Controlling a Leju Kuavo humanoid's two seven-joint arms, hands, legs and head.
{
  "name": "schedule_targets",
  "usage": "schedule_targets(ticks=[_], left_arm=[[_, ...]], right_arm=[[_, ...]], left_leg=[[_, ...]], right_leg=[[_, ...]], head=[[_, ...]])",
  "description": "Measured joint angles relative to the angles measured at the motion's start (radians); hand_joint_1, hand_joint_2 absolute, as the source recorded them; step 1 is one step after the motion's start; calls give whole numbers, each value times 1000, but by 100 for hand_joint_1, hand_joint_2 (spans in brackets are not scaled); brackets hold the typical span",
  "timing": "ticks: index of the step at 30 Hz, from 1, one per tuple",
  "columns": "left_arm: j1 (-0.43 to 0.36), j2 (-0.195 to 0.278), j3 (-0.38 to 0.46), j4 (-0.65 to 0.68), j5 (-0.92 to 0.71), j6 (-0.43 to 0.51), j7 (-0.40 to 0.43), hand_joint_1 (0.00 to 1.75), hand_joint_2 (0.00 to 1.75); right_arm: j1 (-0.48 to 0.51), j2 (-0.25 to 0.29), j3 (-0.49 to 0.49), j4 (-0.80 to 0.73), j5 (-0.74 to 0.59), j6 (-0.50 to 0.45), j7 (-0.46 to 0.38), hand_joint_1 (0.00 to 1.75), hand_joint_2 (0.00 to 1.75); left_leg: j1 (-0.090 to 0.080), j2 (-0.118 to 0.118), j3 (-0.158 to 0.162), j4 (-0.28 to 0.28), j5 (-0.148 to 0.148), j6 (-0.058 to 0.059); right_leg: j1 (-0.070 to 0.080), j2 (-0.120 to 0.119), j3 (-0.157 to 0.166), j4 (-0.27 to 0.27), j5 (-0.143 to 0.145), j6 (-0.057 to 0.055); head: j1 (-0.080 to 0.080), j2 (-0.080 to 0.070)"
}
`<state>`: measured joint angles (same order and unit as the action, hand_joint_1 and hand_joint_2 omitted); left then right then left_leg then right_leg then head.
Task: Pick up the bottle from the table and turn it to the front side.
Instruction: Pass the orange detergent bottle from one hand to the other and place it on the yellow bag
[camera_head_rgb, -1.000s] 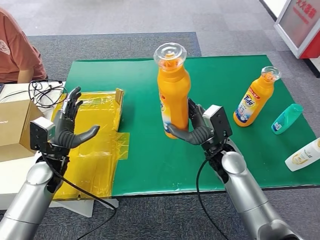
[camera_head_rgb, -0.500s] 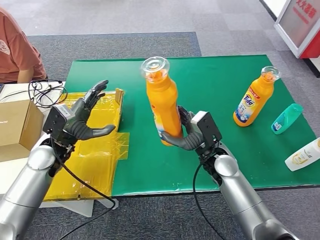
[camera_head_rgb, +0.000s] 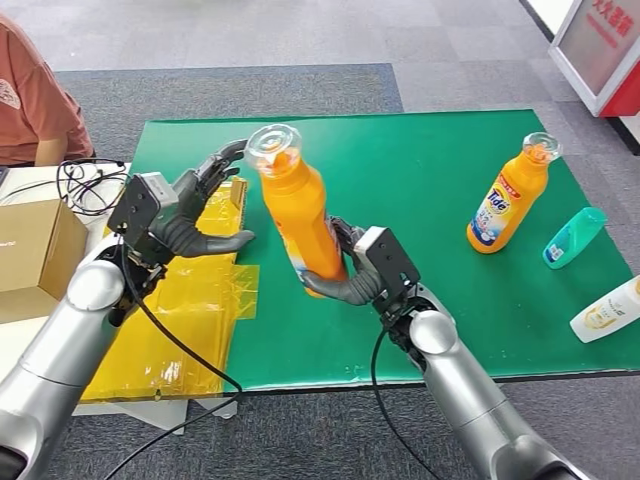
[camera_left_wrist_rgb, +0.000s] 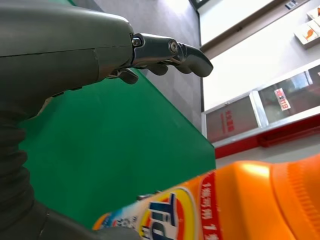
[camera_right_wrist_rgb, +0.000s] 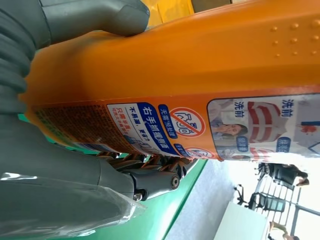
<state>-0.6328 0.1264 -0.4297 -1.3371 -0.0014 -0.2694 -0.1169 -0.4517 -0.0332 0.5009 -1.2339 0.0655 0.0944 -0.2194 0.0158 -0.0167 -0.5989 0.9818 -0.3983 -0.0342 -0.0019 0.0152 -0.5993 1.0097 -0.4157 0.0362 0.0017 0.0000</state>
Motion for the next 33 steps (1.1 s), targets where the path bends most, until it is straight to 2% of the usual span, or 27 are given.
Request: schedule_targets(ticks=[10, 21, 33], left_arm=[[-17, -41, -40, 1, 82, 21, 46, 0, 175], [20, -72, -79, -27, 215, 38, 79, 0, 175], [22, -84, -127, -31, 173, 64, 96, 0, 175]], right_arm=[[-25, 16, 17, 22, 26, -52, -3, 175, 175], [-41, 25, 19, 30, 33, -97, -8, 175, 175], [-52, 34, 22, 29, 46, -118, -12, 175, 175]], left_leg=[[0, 0, 0, 0, 0, 0], [0, 0, 0, 0, 0, 0], [0, 0, 0, 0, 0, 0]], right_leg=[[0, 0, 0, 0, 0, 0], [0, 0, 0, 0, 0, 0], [0, 0, 0, 0, 0, 0]], head=[[0, 0], [0, 0], [0, 0]])
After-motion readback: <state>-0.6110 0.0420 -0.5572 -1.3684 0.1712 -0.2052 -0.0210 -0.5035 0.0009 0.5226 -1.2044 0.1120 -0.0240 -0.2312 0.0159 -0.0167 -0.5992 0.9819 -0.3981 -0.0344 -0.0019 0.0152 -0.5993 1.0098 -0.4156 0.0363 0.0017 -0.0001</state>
